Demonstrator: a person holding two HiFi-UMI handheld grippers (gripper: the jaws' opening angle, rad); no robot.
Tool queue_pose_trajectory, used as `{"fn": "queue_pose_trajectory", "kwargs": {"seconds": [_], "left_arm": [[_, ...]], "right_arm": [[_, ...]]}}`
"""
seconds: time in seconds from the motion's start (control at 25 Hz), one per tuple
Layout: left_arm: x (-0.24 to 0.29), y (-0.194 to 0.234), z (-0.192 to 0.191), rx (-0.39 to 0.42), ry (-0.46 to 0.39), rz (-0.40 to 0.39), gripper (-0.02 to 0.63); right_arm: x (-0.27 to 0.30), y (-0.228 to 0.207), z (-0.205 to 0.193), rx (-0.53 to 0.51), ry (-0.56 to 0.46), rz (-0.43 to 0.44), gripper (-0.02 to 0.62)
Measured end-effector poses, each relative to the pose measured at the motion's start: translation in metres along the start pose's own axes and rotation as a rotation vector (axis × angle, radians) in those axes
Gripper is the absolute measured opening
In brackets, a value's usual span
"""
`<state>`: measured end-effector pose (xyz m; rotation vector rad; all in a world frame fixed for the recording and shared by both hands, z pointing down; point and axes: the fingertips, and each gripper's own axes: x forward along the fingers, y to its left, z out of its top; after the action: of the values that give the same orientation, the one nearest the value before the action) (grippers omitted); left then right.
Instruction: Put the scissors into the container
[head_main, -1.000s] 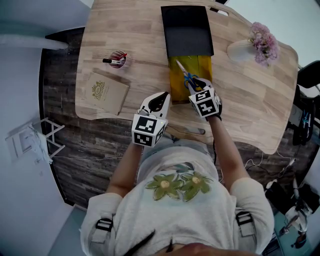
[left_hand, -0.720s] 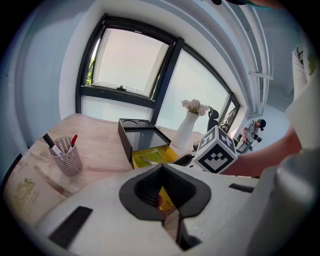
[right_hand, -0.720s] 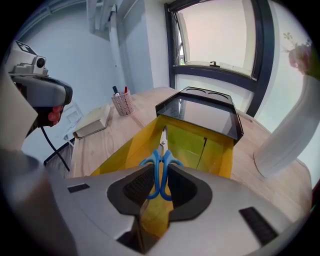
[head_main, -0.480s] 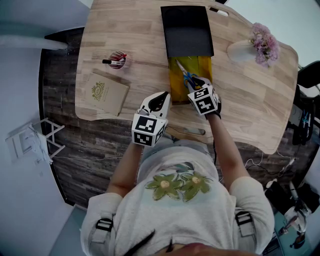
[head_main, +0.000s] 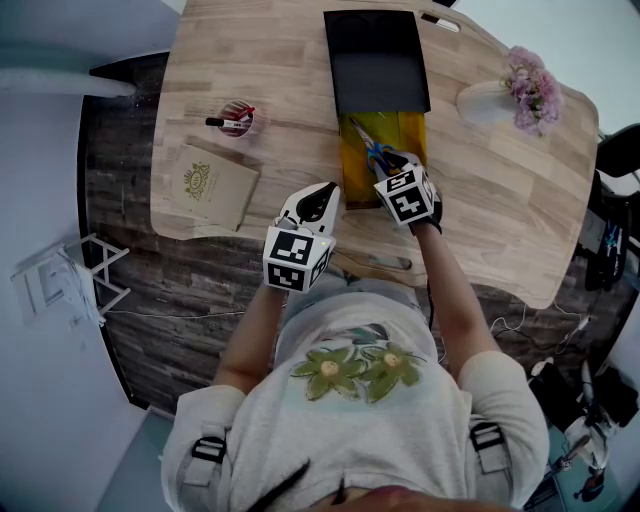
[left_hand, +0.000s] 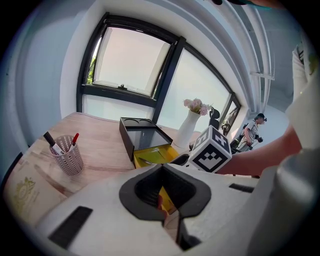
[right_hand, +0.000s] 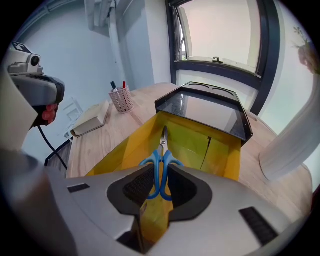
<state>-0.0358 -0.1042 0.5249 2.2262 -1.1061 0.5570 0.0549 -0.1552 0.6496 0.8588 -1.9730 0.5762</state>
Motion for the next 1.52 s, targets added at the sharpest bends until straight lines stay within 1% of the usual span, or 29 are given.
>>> {"fn": "queue_pose_trajectory", "kwargs": {"seconds": [0.36, 1.0, 1.52], "left_arm": [[0.002, 0.001, -0.001, -0.002, 0.005, -0.001, 0.005], [0.002, 0.002, 0.001, 0.001, 0.006, -0.002, 0.005], [0.004, 0.000, 0.003, 0.003, 0.008, -0.006, 0.005]], "right_arm": [[0.006, 0.000, -0.003, -0.003, 0.026, 0.004, 0.083], [0.014, 0.003, -0.013, -0.047, 0.088, 0.021, 0.084], [0.018, 0.002, -0.017, -0.061, 0.113, 0.020, 0.084]]}}
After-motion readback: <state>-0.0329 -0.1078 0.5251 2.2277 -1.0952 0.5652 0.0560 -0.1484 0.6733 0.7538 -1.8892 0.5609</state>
